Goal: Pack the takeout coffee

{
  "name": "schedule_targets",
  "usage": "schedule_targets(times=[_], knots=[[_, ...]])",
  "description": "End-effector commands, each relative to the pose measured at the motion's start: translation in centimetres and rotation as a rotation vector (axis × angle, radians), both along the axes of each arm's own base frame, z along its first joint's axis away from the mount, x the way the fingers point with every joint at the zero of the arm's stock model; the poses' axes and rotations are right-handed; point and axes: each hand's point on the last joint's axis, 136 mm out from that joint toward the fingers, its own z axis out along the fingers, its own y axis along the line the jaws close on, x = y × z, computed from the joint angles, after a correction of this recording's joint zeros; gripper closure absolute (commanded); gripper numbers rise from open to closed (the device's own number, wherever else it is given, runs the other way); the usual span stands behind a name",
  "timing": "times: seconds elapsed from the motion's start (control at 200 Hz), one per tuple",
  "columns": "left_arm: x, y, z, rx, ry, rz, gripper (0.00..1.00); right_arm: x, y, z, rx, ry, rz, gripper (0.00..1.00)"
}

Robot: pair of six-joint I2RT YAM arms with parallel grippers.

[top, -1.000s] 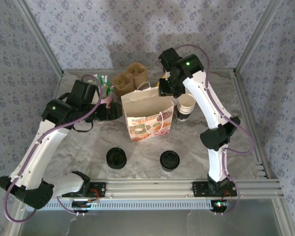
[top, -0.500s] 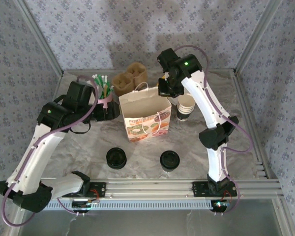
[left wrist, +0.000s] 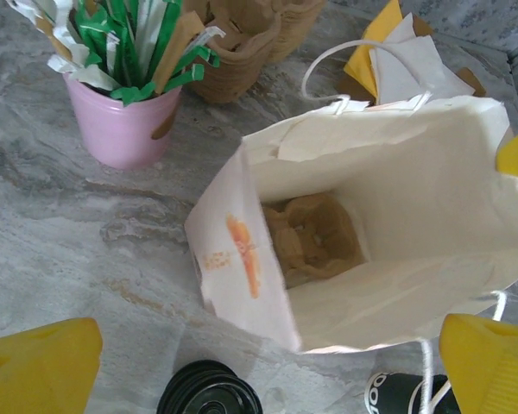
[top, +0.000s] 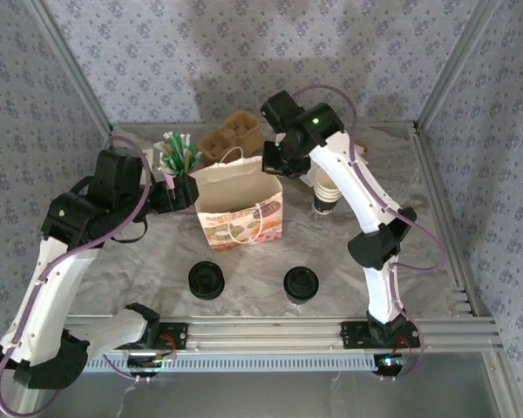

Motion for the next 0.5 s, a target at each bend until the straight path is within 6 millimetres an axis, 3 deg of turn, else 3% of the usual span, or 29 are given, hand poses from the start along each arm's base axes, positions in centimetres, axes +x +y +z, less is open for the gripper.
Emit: schedule_targets(times=[0.0,0.245,0.495], knots=[[-0.3,1.0,0.9,0.008,-0.02,0.034,0.0,-0.2,1.5,1.1,0.071,-0.016,-0.028,0.97],[0.0,0.8,0.7,0.015,-0.01,0.033,0.0,-0.8,3.9,1.3,0.136,-0.005,-0.019,0.91],[0.2,0.7,0.4,0.027,0.01,0.027,0.0,-0.9,2.6,1.8,0.106,-0.023,-0.012,0.72]])
